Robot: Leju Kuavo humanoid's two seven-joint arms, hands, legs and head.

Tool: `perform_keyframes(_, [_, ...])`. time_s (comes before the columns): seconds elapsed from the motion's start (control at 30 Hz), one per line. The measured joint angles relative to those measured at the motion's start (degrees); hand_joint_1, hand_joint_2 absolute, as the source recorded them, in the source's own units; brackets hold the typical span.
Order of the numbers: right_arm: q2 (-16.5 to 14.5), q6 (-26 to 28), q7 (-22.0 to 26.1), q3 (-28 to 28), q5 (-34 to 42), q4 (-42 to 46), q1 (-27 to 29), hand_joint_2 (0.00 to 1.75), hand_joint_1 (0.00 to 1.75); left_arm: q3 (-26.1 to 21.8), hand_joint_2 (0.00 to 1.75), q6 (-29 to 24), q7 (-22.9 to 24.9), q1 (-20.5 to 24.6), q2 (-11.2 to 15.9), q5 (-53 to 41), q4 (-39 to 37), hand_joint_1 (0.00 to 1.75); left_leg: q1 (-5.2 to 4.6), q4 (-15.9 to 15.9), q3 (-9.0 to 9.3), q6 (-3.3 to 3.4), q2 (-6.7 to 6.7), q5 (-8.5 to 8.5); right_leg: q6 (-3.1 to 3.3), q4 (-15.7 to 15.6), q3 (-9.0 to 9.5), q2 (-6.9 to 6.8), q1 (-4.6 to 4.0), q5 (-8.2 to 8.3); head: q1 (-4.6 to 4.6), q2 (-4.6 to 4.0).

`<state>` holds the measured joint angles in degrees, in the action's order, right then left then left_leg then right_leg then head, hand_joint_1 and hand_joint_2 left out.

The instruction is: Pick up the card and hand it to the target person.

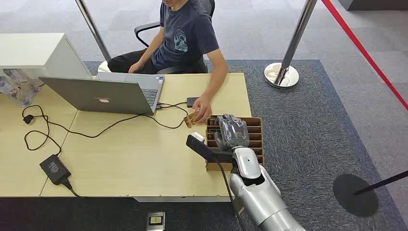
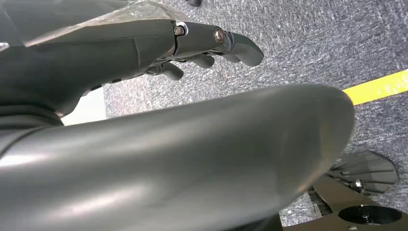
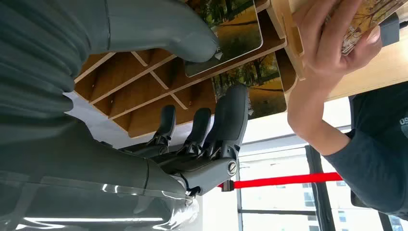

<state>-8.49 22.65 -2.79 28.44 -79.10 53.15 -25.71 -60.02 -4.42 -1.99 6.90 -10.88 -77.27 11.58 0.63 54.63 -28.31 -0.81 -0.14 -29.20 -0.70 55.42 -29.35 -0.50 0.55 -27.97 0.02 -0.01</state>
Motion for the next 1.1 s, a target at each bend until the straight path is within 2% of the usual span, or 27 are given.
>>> perform_keyframes(0.27, [-0.25,-0.13,0.33,-0.02,0.03,-0.97,-0.13,1.75,0.82,0.00,0.00,0.00,-0.25,0.01,0.00,0.13,0.01,0.00,0.00,0.00,0.01,0.00,0.00,0.00,0.00,0.00,0.00,0.00,0.00,0.00,0.00,-0.01])
perform_keyframes(0.57, [-0.44,0.07,0.77,-0.02,0.80,-2.67,-0.21,1.75,0.92,0.00,0.00,0.00,-0.66,0.01,0.00,0.15,0.00,0.00,0.00,0.00,0.01,0.00,0.00,0.00,0.00,0.00,0.01,0.00,0.00,0.00,0.00,0.00])
perform_keyframes(1.1, [-0.43,0.57,0.85,-0.02,1.06,-3.44,-0.45,1.75,0.99,0.00,0.00,0.01,-0.39,0.03,-0.02,-0.07,0.00,0.00,0.00,0.00,0.08,0.00,0.00,0.01,0.00,0.00,0.05,0.00,0.00,0.00,0.00,0.01])
